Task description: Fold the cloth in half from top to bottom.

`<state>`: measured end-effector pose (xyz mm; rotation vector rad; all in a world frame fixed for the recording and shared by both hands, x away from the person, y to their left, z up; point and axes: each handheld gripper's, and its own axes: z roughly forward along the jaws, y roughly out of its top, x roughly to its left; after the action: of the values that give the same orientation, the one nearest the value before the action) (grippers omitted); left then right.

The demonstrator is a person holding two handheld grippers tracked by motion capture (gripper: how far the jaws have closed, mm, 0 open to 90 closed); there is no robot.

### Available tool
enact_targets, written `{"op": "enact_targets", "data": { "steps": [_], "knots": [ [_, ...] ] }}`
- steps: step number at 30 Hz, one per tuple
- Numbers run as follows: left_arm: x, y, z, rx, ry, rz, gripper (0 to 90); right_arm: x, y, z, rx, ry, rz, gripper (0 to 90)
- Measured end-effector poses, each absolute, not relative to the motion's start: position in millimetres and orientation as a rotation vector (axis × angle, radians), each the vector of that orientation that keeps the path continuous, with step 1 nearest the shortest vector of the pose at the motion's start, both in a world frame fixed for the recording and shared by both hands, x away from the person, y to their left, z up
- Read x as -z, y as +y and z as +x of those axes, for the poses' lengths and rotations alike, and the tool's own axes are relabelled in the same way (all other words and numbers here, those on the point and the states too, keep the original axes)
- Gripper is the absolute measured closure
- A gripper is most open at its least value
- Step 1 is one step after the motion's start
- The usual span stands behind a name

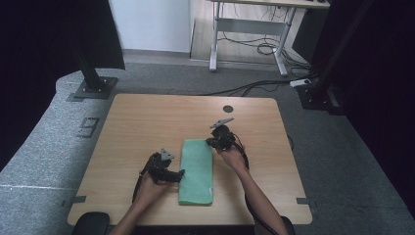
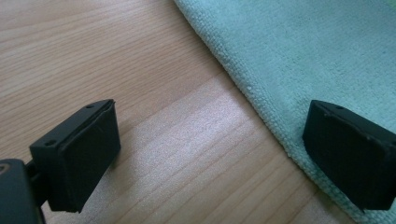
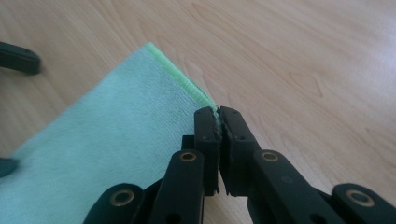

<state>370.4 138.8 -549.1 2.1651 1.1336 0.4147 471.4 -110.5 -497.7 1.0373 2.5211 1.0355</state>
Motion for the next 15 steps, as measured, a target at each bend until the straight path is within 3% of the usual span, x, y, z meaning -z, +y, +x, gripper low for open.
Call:
{"op": "enact_targets", "data": {
  "steps": [15],
  "knots": [
    [549.0, 138.8, 370.2, -0.416, 1.135, 2.167, 4.2, 463.8, -110.9, 432.3, -1.116, 2.527, 0.861, 85.3]
  ]
}}
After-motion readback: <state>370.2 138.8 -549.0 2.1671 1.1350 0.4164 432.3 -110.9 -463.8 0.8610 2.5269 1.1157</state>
